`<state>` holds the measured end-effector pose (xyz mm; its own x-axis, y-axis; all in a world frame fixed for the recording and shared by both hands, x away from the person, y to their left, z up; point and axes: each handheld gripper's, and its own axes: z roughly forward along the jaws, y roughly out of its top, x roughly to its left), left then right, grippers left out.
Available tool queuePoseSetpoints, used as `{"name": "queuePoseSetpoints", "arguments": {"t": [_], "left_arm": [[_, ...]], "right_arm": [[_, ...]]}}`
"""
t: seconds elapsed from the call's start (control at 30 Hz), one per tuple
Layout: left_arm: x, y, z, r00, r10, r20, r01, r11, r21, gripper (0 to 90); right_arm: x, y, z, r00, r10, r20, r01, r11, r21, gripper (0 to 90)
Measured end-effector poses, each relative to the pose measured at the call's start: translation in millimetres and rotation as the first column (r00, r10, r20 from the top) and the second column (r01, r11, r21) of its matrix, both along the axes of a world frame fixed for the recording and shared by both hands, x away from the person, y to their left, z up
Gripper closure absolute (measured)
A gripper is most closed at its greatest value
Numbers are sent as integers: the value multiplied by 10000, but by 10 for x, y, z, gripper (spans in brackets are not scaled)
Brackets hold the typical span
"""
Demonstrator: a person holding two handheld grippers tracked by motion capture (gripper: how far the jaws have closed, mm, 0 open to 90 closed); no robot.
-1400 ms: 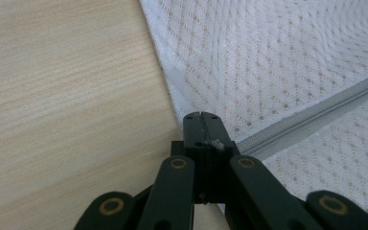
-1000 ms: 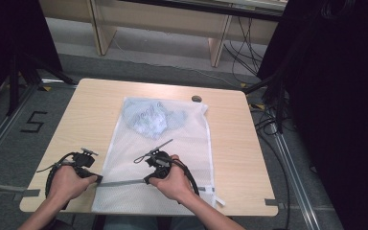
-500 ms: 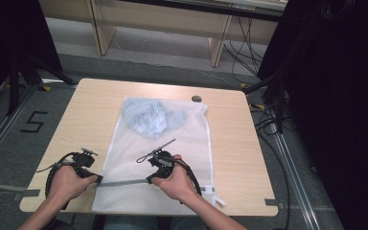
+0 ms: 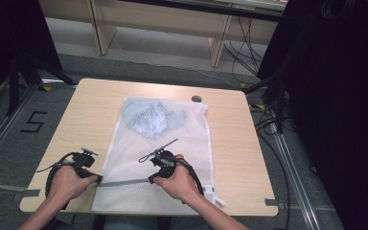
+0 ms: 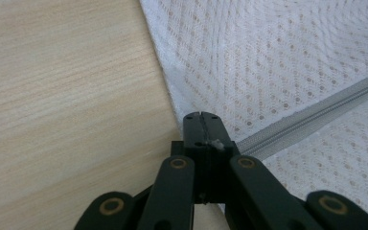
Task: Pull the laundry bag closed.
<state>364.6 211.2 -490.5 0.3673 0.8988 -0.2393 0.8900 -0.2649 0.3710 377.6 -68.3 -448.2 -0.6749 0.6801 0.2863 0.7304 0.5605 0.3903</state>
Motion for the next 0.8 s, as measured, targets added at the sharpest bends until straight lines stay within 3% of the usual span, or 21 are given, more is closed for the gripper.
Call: {"name": "queuePoseSetpoints", "arguments": {"t": [0.3, 0.4, 0.47, 0.57, 0.8], "left_arm": [[1, -2, -4, 9999, 99, 31, -99, 9999, -35, 900], [1, 5, 2, 10000, -52, -26, 52, 10000, 36, 900], [0, -3, -3, 9999, 99, 23, -99, 9999, -37, 900], [2, 7, 2, 10000, -63, -25, 63, 10000, 38, 900], [-1, -3, -7, 9999, 125, 74, -124, 9999, -59, 900]], "right_arm": [[-2, -48, 4, 9999, -15, 129, 17, 9999, -108, 871], [-14, -51, 3, 9997, -242, 22, 242, 9997, -70, 872], [-23, -53, 11, 9994, -336, -65, 335, 9994, -124, 871], [-19, -68, 13, 9997, -250, -33, 250, 9996, -109, 871], [-5, -101, 4, 9999, -130, 105, 131, 9999, -97, 872]]}}
